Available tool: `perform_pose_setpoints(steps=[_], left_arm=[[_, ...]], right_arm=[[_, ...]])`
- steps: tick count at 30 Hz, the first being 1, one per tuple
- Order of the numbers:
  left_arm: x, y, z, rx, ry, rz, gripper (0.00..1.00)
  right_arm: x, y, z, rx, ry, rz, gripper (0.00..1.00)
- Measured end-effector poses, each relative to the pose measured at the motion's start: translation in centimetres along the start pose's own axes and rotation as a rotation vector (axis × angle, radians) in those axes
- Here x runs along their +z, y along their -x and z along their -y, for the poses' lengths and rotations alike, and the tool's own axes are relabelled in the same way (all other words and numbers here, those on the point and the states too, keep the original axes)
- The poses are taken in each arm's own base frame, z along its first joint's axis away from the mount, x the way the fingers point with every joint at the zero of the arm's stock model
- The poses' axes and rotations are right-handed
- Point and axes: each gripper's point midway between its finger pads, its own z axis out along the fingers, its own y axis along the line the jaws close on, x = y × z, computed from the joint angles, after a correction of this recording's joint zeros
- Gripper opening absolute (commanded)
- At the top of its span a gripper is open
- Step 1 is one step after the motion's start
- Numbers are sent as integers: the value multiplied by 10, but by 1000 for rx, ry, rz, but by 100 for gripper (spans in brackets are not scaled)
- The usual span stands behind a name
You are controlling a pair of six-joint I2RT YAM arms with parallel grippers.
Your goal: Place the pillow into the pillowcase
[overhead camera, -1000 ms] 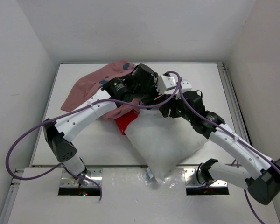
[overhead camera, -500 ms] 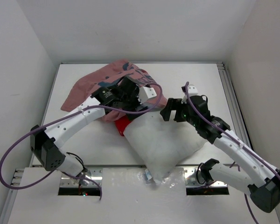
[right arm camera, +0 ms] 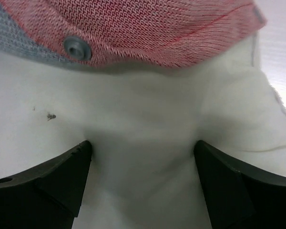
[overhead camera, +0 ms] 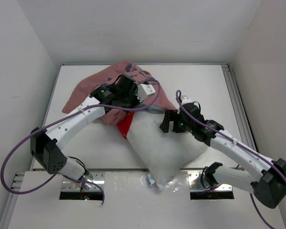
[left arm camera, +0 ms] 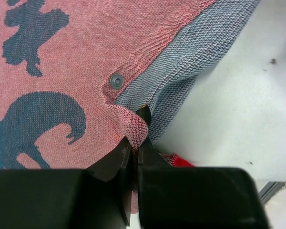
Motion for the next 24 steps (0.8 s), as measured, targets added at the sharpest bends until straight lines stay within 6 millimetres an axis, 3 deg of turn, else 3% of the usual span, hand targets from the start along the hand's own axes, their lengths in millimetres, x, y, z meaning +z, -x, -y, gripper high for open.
perform_pose_setpoints(steps=[1,2,3,4,5,8,10,12,16,18,20,23,24], left_arm=[[-1,0,1,0,-8,-1,0],[-2,0,3,0,-15,-1,0],[-3,1,3,-1,-21,0,0],[-5,3,4,0,-26,5,0],[-8,7,6,4,-35,13,0],[-23,23,8,32,-47,40,0],[-39,39,13,54,-70,73,0],[-64,58,13,73,-96,113,0],[-127,121,-5,127,-53,320,0],[-152,136,-1,161,-40,398,0],[-164,142,6,181,-48,434,0],[-162,144,18,191,-78,438,0],[-155,144,20,189,-87,429,6]], right_arm=[[5,-4,-2,4,12,-13,71],[9,-7,-5,7,30,-27,37],[13,-9,-9,7,49,-37,18],[17,-9,-16,23,77,-44,4],[21,-8,-23,32,112,-51,0],[26,0,-47,50,201,-79,0],[24,22,-61,60,244,-66,0],[16,55,-75,78,286,-7,0],[-11,134,-88,137,316,175,0],[-30,174,-94,161,321,300,0],[-47,196,-100,179,334,388,0],[-62,203,-103,205,330,458,0],[-60,201,-100,216,315,464,0]])
